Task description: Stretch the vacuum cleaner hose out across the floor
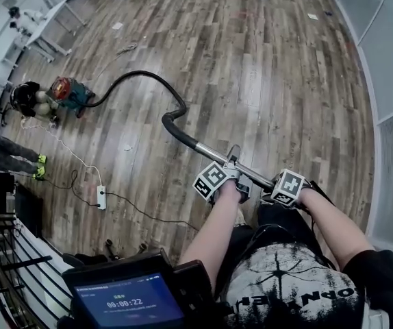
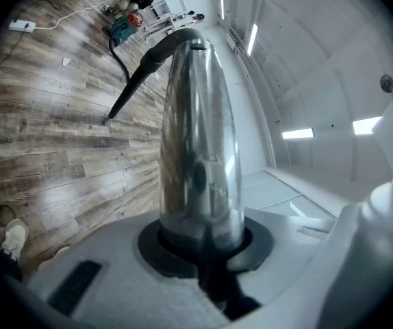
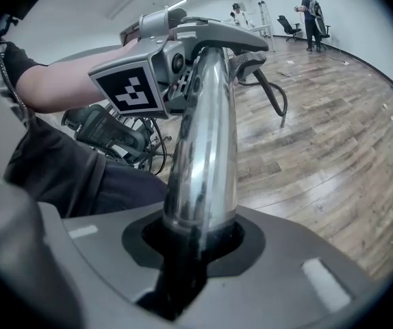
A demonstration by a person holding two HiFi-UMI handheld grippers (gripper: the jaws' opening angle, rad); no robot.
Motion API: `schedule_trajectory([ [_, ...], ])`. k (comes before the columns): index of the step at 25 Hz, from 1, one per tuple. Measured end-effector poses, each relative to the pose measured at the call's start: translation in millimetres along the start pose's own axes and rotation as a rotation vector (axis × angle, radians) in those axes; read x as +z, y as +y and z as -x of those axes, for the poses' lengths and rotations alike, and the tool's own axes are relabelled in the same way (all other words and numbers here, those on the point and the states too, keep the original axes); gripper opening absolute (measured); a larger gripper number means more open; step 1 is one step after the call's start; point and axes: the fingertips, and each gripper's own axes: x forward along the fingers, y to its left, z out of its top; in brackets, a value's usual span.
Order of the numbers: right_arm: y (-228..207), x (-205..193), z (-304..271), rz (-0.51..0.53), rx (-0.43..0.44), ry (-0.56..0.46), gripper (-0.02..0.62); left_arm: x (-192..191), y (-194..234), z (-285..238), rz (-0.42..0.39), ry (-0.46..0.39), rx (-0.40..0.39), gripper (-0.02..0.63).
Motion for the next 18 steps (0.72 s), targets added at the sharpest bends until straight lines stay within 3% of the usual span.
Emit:
schedule_trajectory([
  [7,13.0,-74.5,22.7,0.046,0.016,-0.012,0.101,-75.9,-15.5,6.4,-0.014,-0.036,0.014,0.049],
  [18,19.2,-230.5,67.6,0.093,0.098,0.0,0.101,-229.8,-34.0,-6.1,-0.011,-0.093,0.089,0.049],
])
